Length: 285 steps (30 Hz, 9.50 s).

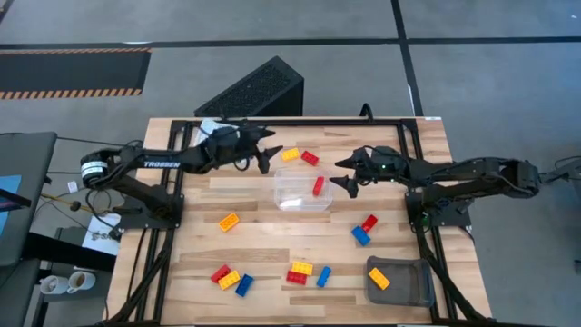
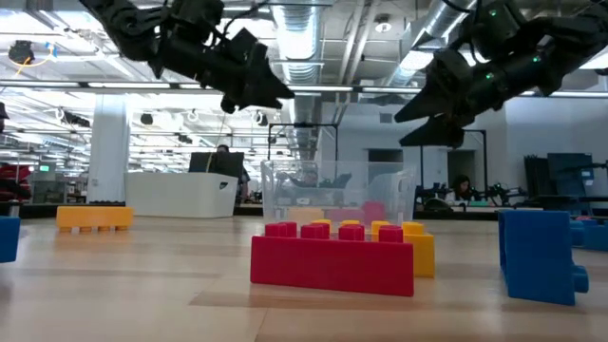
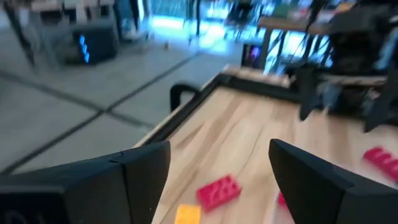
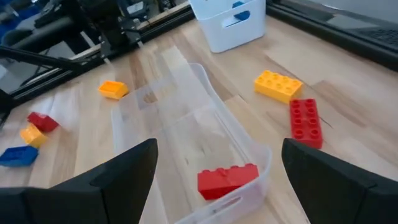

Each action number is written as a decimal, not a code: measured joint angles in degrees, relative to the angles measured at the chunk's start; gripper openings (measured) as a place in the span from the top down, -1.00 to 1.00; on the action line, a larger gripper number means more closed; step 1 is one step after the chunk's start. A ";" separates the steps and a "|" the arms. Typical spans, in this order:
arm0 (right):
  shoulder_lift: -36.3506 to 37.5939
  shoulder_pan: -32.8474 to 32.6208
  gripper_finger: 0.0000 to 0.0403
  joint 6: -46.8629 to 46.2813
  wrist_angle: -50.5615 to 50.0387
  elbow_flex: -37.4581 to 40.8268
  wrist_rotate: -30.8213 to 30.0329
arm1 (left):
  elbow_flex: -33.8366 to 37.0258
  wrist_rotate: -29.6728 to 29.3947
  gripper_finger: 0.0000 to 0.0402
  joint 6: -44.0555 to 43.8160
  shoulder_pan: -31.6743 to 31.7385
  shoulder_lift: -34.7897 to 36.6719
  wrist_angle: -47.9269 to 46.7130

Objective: Sort & place blocks by color
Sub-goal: Put the red game piece into the transparent bin, then put the yellow game piece into the black bin

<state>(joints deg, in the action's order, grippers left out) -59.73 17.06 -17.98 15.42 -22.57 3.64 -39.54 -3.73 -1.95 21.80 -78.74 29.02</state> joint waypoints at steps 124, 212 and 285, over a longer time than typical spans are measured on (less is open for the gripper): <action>-21.00 -31.75 0.41 -1.51 -72.79 -33.96 -28.83 | 5.19 10.12 -0.11 -4.32 -26.42 0.00 6.02; -25.90 -35.16 -0.36 -4.70 -12.02 -34.73 -48.72 | 21.78 -11.83 0.08 -11.07 -30.05 27.94 -3.03; -25.88 -35.28 -0.36 -5.60 -16.68 -34.32 -42.22 | 18.50 -13.85 -0.54 -46.77 -46.26 12.28 -52.37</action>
<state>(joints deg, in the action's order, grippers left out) -85.60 -18.22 -23.57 -1.26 -56.88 -38.57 -21.04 -17.58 -48.72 -24.46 -66.46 -23.35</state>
